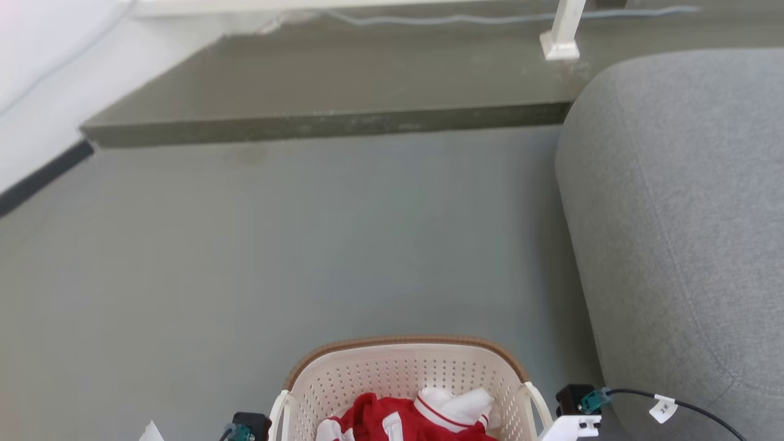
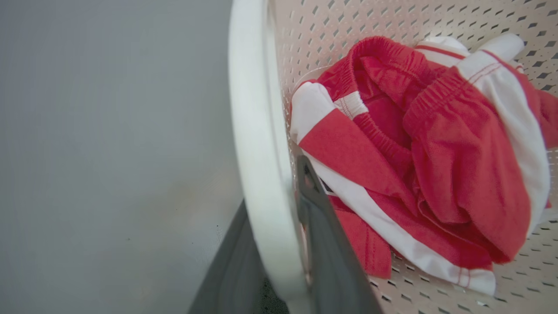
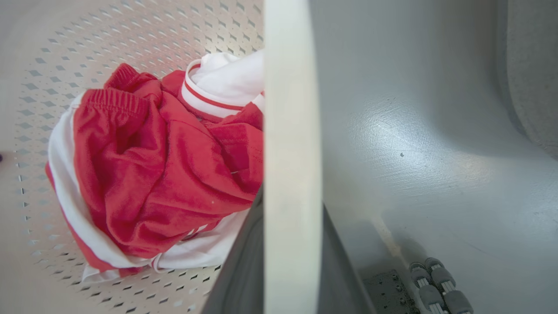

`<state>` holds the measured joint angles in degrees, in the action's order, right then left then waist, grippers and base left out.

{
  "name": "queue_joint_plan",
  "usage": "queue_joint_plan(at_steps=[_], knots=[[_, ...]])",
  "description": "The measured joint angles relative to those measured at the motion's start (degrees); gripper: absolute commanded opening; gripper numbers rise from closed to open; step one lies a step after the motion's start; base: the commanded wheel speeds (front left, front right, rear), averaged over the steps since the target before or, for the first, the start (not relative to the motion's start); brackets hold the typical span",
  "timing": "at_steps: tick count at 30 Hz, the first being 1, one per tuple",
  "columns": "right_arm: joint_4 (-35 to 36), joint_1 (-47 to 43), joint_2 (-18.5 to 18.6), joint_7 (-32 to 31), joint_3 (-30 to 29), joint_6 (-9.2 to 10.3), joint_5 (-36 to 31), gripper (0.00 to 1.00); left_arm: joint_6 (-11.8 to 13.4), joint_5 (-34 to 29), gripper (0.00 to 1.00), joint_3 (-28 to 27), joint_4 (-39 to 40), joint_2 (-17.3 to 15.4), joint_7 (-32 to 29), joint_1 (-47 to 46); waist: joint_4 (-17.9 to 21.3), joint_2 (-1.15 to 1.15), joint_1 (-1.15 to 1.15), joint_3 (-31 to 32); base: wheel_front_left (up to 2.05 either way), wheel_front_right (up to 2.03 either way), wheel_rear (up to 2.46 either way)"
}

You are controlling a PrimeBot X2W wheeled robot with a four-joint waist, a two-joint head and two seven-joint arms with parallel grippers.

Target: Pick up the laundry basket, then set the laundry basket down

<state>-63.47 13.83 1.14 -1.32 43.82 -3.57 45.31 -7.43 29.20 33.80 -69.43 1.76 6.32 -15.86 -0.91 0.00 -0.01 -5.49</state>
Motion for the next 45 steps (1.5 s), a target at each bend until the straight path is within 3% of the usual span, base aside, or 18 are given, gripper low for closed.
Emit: queue_joint_plan(at_steps=[10, 45], knots=[[1.14, -0.38, 0.35, -0.33, 1.45, 0.75, 1.25, 0.0, -0.1, 1.23, 0.0, 0.94, 1.24, -0.66, -0.51, 0.4, 0.23, 0.0, 0.0, 3.47, 0.0, 0.0, 0.0], [3.2, -0.3, 0.91, -0.75, 5.37, 3.76, 5.26, 0.0, 1.41, 2.94, 0.0, 2.97, 2.46, -1.19, -1.25, 0.63, 0.27, 0.0, 0.0, 3.11, 0.0, 0.0, 0.0]])
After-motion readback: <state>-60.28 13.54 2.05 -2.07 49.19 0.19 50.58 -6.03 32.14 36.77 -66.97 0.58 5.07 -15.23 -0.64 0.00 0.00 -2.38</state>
